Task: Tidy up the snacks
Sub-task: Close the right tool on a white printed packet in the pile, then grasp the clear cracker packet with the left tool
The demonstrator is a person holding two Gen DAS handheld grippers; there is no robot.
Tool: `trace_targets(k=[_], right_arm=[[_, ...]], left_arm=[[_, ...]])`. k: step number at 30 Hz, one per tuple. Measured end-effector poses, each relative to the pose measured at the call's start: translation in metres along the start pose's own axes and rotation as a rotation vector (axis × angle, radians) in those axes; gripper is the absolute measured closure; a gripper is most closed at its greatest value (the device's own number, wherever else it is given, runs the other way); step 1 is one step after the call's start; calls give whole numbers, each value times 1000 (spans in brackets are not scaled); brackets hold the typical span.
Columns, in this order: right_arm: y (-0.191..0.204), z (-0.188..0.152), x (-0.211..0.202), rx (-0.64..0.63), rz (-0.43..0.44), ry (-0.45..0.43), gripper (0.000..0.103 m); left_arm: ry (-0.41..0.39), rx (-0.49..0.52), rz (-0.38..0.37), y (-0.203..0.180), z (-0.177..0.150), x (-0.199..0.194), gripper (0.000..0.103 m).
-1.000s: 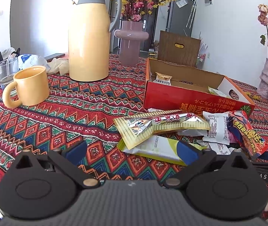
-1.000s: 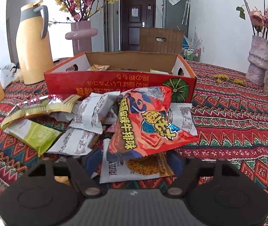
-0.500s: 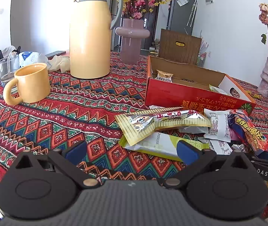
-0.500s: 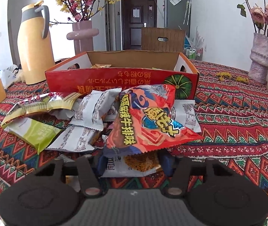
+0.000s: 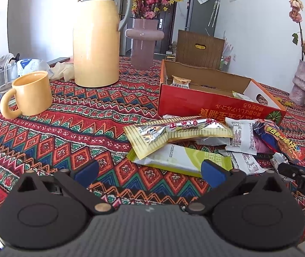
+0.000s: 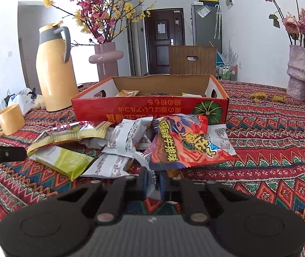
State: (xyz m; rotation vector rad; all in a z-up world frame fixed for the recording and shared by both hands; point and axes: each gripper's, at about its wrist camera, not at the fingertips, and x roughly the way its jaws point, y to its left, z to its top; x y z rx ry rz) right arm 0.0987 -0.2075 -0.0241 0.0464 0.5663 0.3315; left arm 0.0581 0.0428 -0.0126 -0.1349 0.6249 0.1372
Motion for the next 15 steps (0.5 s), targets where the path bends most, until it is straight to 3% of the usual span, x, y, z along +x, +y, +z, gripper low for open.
trace_targets(k=[15], right_arm=[[28, 9, -40, -32, 84, -112, 94]], left_arm=[[-5, 16, -14, -6, -4, -11, 0]])
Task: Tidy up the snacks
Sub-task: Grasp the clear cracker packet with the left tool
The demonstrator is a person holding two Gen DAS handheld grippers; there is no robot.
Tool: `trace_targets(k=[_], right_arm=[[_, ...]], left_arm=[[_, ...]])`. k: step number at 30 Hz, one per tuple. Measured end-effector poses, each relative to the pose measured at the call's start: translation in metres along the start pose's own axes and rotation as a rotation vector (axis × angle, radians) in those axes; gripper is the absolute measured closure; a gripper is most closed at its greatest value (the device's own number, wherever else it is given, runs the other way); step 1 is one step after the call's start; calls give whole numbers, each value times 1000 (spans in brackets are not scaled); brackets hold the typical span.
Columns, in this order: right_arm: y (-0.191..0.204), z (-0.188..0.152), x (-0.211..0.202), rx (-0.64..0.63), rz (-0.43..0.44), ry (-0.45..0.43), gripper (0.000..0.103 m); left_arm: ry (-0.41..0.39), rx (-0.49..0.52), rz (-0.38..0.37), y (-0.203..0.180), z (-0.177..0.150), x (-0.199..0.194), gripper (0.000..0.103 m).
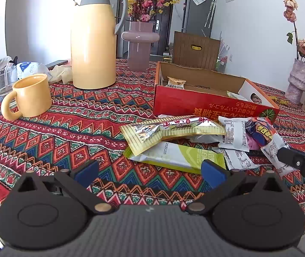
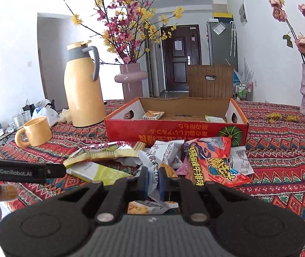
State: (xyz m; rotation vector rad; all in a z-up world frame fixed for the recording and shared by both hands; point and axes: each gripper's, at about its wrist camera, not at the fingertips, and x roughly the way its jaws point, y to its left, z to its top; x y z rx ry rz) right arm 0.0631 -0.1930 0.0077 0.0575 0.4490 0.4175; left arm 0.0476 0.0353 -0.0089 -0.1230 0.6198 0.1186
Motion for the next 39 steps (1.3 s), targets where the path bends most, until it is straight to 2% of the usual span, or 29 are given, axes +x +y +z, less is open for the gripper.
trace_targets(k=[9, 15, 20, 23, 26, 28, 29, 39], right_arm=[[-14, 3, -35, 20, 5, -80, 94], [-43, -3, -49, 62, -22, -106, 94], [-65, -10, -53, 90, -33, -113, 94], [-75, -13, -53, 106, -28, -112, 94], [-82, -17, -51, 122, -22, -106, 94], [-86, -20, -50, 132, -19, -105, 94], [-88, -20, -50, 135, -18, -105, 94], [-90, -23, -48, 145, -2, -105, 94]], left_arm=[[37, 77, -65, -40, -8, 4, 0], [71, 150, -115, -81, -15, 12, 0], [94, 199, -119, -111, -19, 21, 2], [120, 223, -117, -125, -22, 27, 11], [154, 238, -121, -134, -24, 33, 30], [176, 243, -129, -138, -25, 36, 52], [185, 246, -130, -140, -26, 38, 57], [155, 263, -116, -142, -24, 29, 59]])
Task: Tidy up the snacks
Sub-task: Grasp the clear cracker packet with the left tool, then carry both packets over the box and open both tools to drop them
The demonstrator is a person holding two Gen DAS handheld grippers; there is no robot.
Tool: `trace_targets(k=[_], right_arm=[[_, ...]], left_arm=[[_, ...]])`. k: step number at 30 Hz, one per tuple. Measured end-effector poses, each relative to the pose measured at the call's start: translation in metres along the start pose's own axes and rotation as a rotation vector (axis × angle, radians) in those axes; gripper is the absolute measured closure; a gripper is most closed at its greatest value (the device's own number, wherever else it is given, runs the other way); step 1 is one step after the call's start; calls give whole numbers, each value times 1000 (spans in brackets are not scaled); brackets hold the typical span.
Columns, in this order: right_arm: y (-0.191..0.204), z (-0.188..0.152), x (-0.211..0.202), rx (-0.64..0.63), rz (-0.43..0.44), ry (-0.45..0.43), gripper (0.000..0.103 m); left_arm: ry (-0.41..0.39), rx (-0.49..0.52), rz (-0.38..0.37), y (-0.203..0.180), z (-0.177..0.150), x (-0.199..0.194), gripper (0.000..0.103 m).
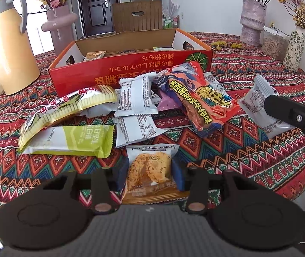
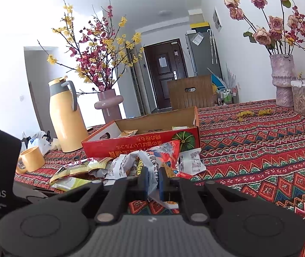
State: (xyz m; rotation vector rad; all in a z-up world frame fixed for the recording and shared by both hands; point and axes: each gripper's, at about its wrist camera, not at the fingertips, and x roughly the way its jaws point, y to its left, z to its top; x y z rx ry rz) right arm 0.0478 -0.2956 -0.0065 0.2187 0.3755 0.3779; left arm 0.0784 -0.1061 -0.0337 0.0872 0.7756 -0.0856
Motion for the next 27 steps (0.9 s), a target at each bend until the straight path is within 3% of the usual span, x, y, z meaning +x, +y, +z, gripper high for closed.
trace_targets(k=[14, 27], right_arm=[[18, 16, 23, -53, -24, 58, 94], [35, 53, 63, -90, -71, 43, 94]], left_arm=[[-154, -69, 42, 36, 3, -50, 59], [-255, -123, 77, 80, 34, -61, 60]])
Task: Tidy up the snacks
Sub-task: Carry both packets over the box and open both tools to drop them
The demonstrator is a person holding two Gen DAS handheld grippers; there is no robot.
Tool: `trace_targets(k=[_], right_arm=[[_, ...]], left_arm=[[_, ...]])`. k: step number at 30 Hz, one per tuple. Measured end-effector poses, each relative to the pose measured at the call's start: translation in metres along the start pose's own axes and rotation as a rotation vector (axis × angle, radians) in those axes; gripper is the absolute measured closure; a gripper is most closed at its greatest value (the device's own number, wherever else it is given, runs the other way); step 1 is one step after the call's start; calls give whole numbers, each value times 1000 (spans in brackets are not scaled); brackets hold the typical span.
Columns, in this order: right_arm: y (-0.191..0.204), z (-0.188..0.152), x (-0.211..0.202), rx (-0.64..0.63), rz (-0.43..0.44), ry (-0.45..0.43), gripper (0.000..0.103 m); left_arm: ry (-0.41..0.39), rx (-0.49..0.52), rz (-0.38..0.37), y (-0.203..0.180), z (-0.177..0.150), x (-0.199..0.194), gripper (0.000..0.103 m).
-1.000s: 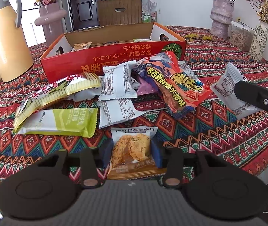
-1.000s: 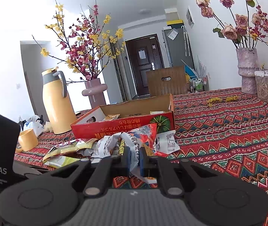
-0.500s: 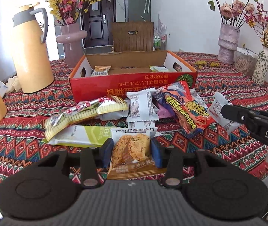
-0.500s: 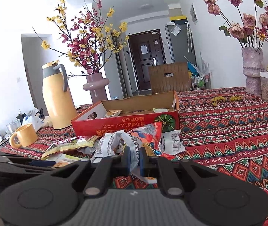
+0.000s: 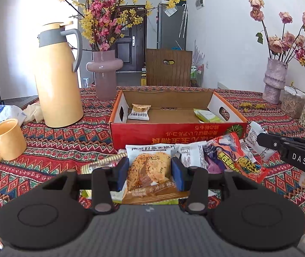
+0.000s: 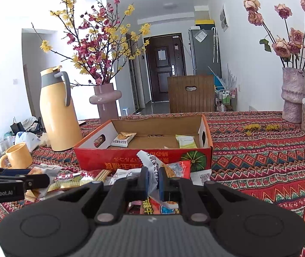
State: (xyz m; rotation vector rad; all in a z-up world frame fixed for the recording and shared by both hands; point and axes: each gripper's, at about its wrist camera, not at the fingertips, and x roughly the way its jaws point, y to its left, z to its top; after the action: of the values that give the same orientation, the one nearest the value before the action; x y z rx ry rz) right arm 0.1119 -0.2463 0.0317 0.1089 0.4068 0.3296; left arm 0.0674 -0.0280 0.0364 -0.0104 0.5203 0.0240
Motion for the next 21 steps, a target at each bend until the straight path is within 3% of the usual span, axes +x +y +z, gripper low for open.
trace_targets(k=[9, 21], right_arm=[[4, 23, 31, -26, -28, -9, 94], [-18, 53, 63, 6, -66, -65, 94]], left_arm=[[-31, -4, -21, 11, 29, 26, 60], [-73, -17, -75, 9, 86, 68, 60]])
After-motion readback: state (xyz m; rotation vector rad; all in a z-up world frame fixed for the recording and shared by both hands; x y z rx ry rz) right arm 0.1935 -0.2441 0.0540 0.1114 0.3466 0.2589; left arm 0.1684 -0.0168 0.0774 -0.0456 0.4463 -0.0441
